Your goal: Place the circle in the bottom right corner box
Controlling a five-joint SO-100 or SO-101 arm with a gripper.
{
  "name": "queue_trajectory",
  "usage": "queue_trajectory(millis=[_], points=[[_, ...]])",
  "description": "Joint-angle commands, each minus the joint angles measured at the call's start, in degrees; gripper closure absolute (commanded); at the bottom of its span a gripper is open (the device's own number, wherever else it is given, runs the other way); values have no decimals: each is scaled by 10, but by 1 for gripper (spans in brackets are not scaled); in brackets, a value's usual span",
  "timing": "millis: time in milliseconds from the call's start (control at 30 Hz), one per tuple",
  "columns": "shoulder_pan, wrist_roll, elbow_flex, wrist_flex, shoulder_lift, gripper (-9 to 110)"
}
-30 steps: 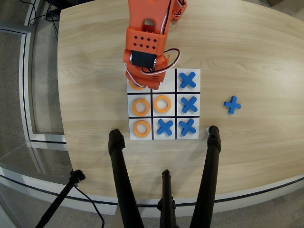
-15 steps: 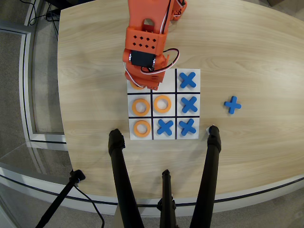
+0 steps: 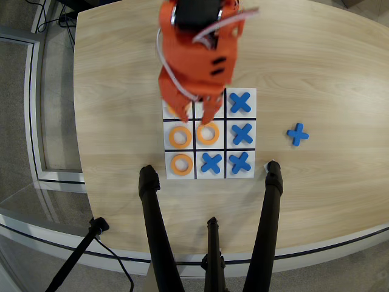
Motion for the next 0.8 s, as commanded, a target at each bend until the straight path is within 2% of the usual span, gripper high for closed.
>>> queue_trajectory(millis=[0, 200, 367, 467, 567, 767], points=[[-24, -5, 54, 53, 119, 92], [-55, -15, 312, 59, 372, 92], [-61, -18, 469, 26, 480, 92], [-69, -18, 526, 30, 518, 93], [-69, -18, 565, 39, 530, 102], [-52, -14, 573, 106, 531, 101]])
